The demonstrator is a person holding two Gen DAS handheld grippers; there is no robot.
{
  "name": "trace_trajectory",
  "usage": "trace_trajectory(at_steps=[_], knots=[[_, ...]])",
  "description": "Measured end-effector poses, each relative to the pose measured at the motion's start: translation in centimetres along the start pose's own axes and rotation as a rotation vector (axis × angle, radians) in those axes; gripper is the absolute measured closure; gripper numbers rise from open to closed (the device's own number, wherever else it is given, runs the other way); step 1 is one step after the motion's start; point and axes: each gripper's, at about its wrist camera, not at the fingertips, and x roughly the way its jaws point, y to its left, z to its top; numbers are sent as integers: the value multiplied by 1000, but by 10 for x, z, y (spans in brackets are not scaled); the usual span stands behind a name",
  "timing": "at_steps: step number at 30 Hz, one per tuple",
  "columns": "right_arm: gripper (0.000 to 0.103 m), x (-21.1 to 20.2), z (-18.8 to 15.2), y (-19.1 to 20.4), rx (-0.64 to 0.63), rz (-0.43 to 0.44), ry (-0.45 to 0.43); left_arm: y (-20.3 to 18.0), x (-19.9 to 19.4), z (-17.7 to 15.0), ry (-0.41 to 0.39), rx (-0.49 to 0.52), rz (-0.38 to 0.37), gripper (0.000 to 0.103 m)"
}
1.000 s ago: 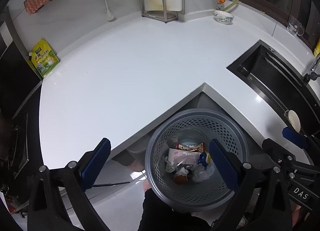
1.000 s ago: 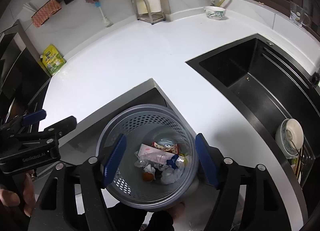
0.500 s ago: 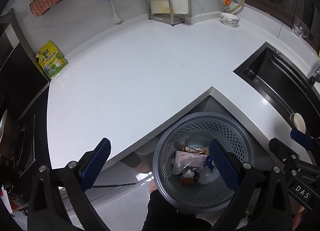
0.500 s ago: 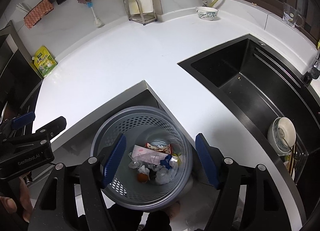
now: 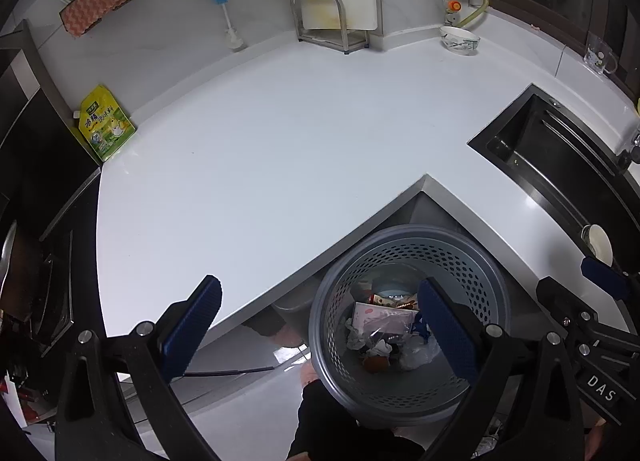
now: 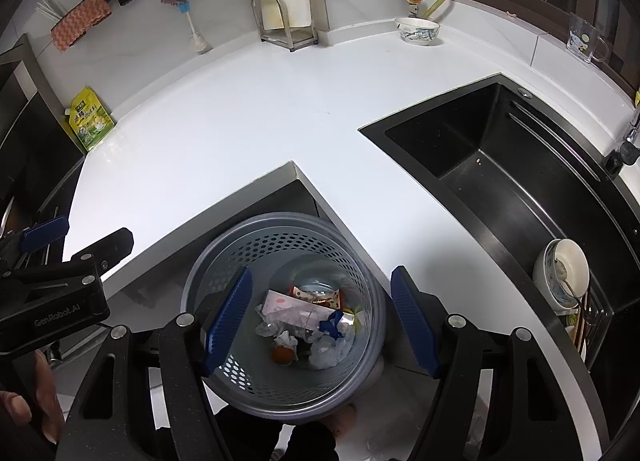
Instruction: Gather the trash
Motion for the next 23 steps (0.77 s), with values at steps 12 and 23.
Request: trace_trajectory(at_steps=[12,23], knots=[[34,-1,1,2,-2,1,-4,4,0,0,1,-12,-15,6],[34,0,0,3,5,-3,2,4,3,-2,18,-10,-15,6]])
